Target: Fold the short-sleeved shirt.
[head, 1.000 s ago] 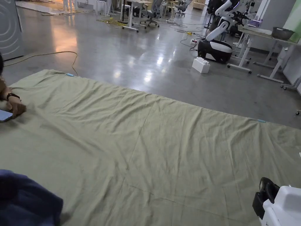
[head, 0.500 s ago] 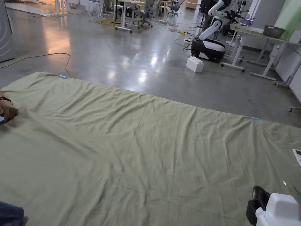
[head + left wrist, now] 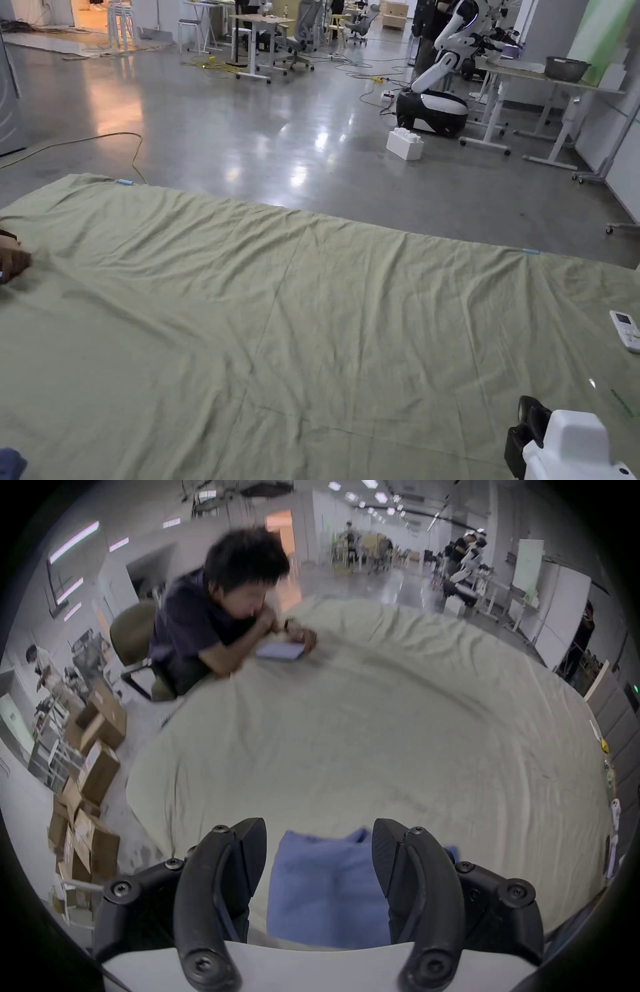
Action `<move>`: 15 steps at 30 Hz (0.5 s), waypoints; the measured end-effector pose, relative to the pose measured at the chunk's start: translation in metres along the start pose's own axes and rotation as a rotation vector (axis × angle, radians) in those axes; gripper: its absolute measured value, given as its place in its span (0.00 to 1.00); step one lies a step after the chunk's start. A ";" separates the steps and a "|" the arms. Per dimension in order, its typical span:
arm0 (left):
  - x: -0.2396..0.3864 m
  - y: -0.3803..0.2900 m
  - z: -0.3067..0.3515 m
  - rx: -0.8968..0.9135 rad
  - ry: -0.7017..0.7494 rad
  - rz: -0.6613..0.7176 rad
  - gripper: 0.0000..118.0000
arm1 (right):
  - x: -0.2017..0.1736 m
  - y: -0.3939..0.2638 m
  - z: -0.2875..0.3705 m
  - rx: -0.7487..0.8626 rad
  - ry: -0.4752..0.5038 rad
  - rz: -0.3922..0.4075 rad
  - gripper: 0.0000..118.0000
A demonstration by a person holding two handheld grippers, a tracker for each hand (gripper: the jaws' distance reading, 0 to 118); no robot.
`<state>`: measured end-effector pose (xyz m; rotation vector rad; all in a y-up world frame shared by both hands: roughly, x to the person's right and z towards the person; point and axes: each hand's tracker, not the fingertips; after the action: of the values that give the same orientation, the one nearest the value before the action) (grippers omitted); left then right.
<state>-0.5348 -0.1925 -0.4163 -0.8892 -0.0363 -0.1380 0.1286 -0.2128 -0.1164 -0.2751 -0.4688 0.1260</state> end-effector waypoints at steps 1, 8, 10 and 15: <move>0.006 0.000 0.003 0.032 -0.023 0.004 0.55 | 0.001 0.000 0.001 0.003 0.000 -0.002 0.01; 0.110 -0.018 0.024 0.283 -0.212 -0.013 0.55 | 0.002 -0.002 0.007 0.015 0.011 -0.044 0.01; 0.144 -0.030 0.027 0.362 -0.254 -0.003 0.55 | 0.001 -0.005 0.009 0.016 0.013 -0.055 0.01; 0.241 -0.070 0.043 0.501 -0.377 0.060 0.55 | -0.003 -0.010 0.013 0.027 0.012 -0.079 0.01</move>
<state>-0.3042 -0.2281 -0.3143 -0.4049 -0.3792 0.0957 0.1205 -0.2200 -0.1039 -0.2304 -0.4654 0.0533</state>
